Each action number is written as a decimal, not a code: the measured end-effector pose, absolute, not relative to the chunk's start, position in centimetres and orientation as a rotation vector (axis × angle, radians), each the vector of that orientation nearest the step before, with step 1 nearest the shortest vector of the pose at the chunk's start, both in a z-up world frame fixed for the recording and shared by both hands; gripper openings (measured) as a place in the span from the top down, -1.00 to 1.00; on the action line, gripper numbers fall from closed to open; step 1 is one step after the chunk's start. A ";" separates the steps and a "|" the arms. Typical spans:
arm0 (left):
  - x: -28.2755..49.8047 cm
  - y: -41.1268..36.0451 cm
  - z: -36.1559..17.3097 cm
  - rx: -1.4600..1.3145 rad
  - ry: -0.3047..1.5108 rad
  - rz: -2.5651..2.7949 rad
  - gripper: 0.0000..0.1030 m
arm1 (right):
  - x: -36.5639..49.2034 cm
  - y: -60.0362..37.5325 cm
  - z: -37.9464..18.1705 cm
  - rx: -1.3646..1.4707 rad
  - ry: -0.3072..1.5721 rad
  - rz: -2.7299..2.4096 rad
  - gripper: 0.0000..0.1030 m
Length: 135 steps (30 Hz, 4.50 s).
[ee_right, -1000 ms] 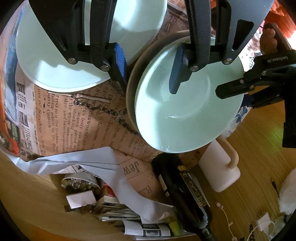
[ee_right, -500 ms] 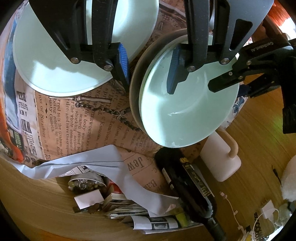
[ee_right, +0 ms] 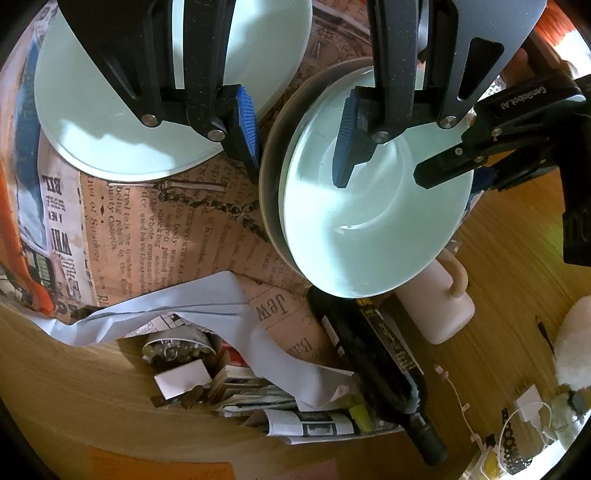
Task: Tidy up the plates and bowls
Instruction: 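Lower the mint-green bowl into the spotted bowl with both grippers, then open both grippers off the mint-green bowl and pull back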
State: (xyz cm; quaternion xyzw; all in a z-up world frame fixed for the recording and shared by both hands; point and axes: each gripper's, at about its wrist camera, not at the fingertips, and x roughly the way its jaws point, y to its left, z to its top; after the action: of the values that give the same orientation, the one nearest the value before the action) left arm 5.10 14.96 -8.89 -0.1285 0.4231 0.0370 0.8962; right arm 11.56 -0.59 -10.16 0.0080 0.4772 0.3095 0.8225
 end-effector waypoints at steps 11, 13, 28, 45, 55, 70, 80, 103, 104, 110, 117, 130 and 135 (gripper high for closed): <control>5.4 14.2 -8.1 -0.246 0.859 0.053 0.01 | 11.3 -1.3 -9.6 0.039 0.990 0.645 0.33; 5.4 14.0 -8.0 -0.246 0.855 0.047 0.01 | 11.2 -1.5 -9.5 0.045 0.990 0.638 0.33; 5.4 11.6 -6.5 -0.219 0.825 -0.002 0.01 | 10.1 -3.9 -7.8 0.058 0.949 0.609 0.33; 4.8 7.5 -5.9 -0.171 0.811 -0.085 0.01 | 8.2 -8.1 -6.2 0.075 0.921 0.535 0.34; 4.1 4.8 -5.8 -0.151 0.803 -0.112 0.01 | 6.9 -11.0 -6.3 0.084 0.922 0.507 0.34; 3.7 1.7 -7.1 -0.145 0.831 -0.162 0.01 | 5.5 -14.5 -7.2 0.093 0.950 0.455 0.34; 4.3 0.7 -8.0 -0.138 0.854 -0.173 0.05 | 5.7 -15.5 -7.6 0.106 0.961 0.439 0.34; 5.7 1.4 -9.5 -0.173 0.866 -0.244 0.07 | 7.3 -16.6 -9.2 0.154 0.959 0.464 0.27; 5.5 1.3 -9.3 -0.160 0.849 -0.230 0.08 | 7.2 -16.5 -9.1 0.143 0.950 0.460 0.27; 3.2 0.7 -7.0 -0.047 0.695 -0.134 0.07 | 6.0 -16.6 -7.8 0.073 0.852 0.407 -0.06; 1.0 0.8 -3.9 -0.045 0.544 -0.123 -0.12 | 3.2 -16.9 -4.1 0.020 0.674 0.402 -0.19; -4.5 -0.3 -0.6 -0.033 0.263 -0.097 -0.80 | -2.0 -17.3 0.2 0.015 0.410 0.419 -0.66; -6.1 -0.8 -0.3 -0.014 0.217 -0.079 -0.96 | -3.3 -17.2 0.4 0.026 0.374 0.431 -0.88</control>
State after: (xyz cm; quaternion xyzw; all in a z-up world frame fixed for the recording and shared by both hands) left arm -6.10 -0.83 -0.28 -0.0071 0.1081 -0.0394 0.9933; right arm -3.27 -17.20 0.43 0.0127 0.1844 0.2125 0.9595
